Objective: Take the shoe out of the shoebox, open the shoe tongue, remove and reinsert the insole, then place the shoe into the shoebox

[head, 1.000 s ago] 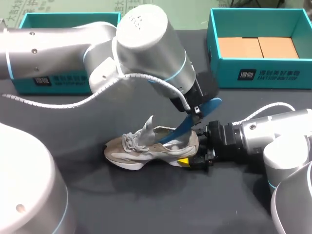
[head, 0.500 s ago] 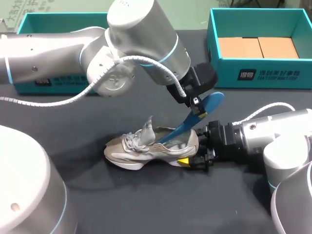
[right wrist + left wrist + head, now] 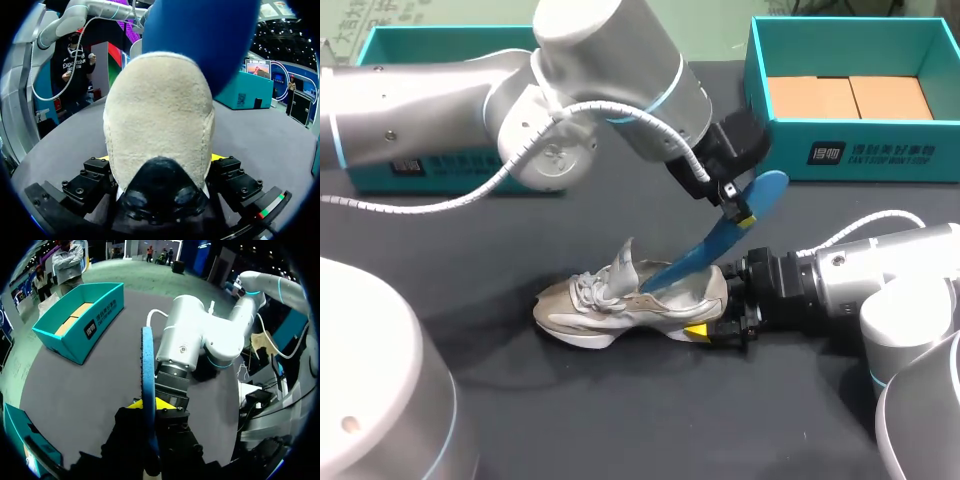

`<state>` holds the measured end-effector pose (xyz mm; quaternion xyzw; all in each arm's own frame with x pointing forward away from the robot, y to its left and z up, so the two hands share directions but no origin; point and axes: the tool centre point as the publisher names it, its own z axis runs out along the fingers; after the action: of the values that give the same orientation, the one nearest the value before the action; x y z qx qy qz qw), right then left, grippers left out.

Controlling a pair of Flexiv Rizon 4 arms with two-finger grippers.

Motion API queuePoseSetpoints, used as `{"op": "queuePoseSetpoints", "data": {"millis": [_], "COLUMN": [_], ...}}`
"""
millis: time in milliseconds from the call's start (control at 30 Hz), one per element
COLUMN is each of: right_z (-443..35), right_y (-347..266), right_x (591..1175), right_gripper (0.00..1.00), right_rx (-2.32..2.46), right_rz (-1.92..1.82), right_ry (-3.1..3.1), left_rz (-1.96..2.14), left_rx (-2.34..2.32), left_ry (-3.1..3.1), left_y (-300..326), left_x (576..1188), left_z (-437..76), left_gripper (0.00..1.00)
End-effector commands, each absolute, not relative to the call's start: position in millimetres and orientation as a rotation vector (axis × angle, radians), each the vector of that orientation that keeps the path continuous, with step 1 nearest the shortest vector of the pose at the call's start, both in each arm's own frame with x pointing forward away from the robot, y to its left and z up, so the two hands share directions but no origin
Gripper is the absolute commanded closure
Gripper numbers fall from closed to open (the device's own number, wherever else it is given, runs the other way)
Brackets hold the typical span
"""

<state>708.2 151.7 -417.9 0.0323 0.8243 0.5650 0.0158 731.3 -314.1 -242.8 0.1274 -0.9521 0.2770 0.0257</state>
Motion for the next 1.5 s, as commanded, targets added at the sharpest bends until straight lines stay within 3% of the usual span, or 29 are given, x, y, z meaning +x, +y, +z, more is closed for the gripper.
{"op": "queuePoseSetpoints", "data": {"millis": [33,267,833,1367,1500], "right_z": [-422.2,-422.2,-422.2,-422.2,-422.2], "right_y": [154.5,154.5,154.5,154.5,154.5], "right_x": [708.9,708.9,708.9,708.9,708.9], "right_gripper": [1.0,1.0,1.0,1.0,1.0], "right_rx": [0.102,0.102,0.102,0.102,0.102], "right_rz": [1.753,1.753,1.753,1.753,1.753], "right_ry": [2.566,2.566,2.566,2.566,2.566], "left_rz": [0.868,1.043,1.115,1.404,1.404], "left_rx": [0.372,0.383,0.413,0.426,0.426], "left_ry": [-2.917,-2.702,-2.653,-2.458,-2.458], "left_y": [-319.7,-322.9,-321.5,-243.9,-243.9], "left_x": [732.3,720.6,723.9,682.8,682.8], "left_z": [-226.3,-178.2,-164.4,-63.6,-63.6], "left_gripper": [1.0,1.0,1.0,1.0,1.0]}}
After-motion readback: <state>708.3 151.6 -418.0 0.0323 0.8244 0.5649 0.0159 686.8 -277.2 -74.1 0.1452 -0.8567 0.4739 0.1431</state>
